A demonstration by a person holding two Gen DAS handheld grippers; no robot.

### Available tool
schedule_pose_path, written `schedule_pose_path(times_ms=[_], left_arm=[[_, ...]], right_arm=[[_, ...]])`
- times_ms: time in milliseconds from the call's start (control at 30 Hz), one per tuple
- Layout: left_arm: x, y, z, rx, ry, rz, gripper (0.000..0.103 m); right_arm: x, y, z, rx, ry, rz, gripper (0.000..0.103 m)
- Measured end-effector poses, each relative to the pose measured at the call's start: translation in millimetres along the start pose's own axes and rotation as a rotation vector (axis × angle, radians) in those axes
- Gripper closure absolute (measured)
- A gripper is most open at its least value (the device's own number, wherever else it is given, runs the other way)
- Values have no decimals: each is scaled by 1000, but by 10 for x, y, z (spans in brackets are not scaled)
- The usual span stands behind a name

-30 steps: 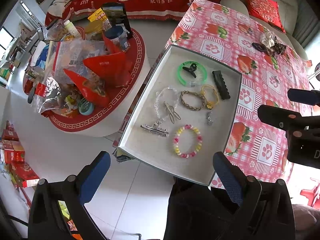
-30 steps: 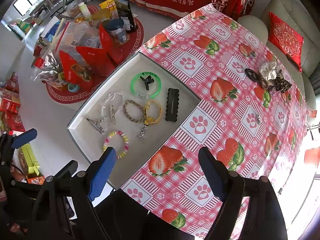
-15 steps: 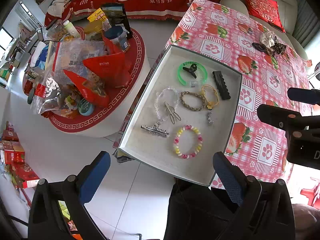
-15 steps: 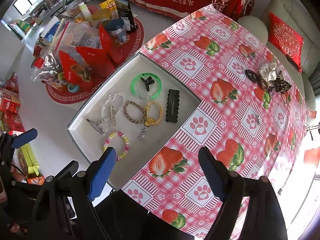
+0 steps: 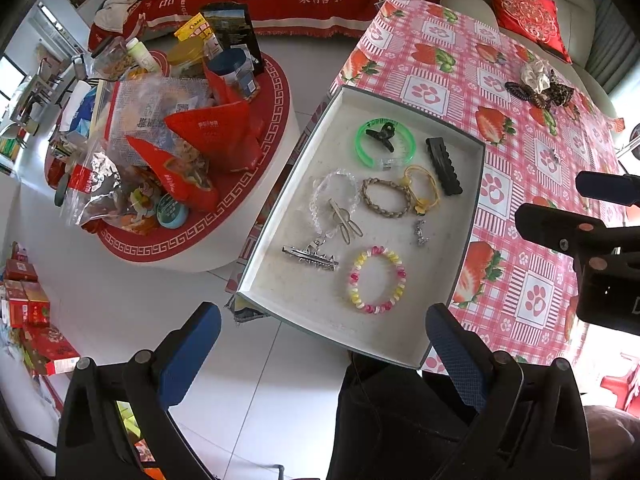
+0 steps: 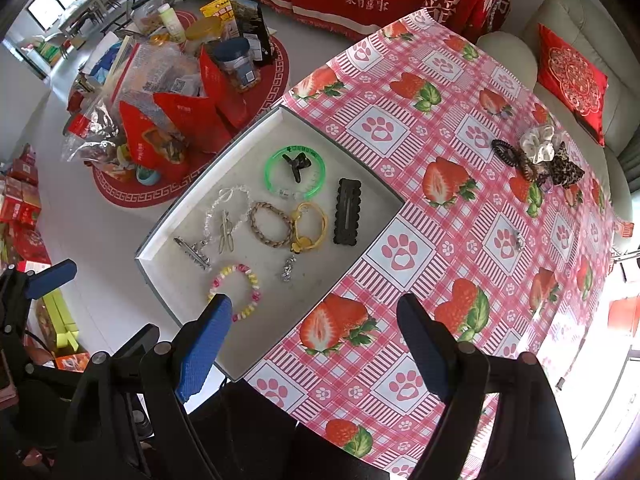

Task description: Organize jewelry

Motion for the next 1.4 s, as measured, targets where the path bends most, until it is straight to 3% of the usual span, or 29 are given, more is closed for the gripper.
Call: schedule_pose_path(times_ms=[1400], left_arm=[[7,-67,98,-6,18,2,0]], right_arm=[[17,-28,11,2,3,3,17]])
Point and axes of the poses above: each gripper's, at about its wrist camera, not at the fingertips, and x roughly against the way its jaws point, z to its left, y to its top, the point moved 5 cm from there along -x, roughly the way its jaws point, and after that the axes turned 1 degree about z, right-handed, at the moved point
